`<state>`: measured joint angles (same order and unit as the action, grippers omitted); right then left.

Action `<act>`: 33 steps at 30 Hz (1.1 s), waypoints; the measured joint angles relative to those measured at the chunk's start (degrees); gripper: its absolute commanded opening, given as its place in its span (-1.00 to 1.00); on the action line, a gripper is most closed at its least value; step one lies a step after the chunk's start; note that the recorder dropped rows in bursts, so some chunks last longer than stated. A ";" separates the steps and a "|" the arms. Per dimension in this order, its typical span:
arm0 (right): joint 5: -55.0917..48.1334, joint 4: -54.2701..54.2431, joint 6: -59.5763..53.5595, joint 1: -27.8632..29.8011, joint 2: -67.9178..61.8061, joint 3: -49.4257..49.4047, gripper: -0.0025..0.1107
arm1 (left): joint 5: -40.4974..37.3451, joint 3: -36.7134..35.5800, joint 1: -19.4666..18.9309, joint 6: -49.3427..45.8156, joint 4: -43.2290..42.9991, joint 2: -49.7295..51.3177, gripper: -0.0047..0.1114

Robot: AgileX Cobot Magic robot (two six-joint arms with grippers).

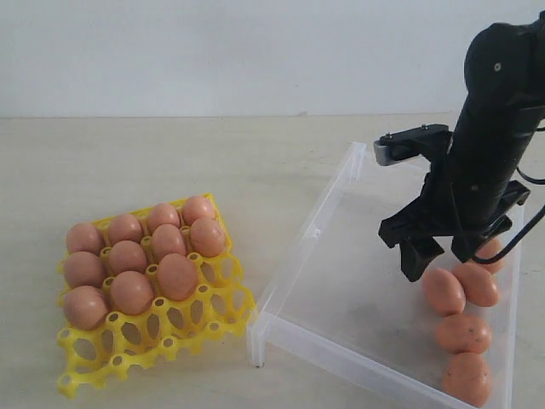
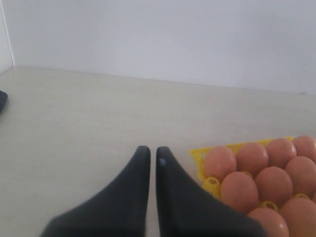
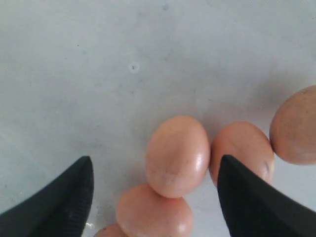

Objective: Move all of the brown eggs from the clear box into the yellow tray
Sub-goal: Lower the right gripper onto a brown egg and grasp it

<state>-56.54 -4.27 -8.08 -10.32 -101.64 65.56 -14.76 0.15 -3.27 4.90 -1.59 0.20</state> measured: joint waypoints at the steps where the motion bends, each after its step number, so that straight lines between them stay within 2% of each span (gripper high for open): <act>1: 0.15 0.13 0.00 0.00 -0.57 0.00 0.11 | 0.00 0.00 0.00 0.00 0.00 0.00 -0.85; 13: 3.20 1.87 3.86 0.00 -7.97 0.08 0.09 | 0.00 0.00 0.00 0.00 0.00 0.00 -0.85; 16: 2.57 1.87 4.29 0.00 -10.09 0.08 -0.16 | 0.00 0.00 0.00 0.00 0.00 0.00 -0.85; 22: 1.25 2.31 5.05 0.00 -10.81 0.12 -0.97 | 0.00 0.00 0.00 0.00 0.00 0.00 -0.85; 30: 1.90 2.31 5.05 0.00 -10.67 0.12 -0.96 | 0.00 0.00 0.00 0.00 0.00 0.00 -0.85; 33: 5.74 0.50 5.05 0.00 -9.07 0.01 -0.96 | 0.00 0.00 0.00 0.00 0.00 0.00 -0.85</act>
<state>-50.80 -3.77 -3.03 -10.32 -110.71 65.57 -14.76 0.15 -3.27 4.90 -1.59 0.20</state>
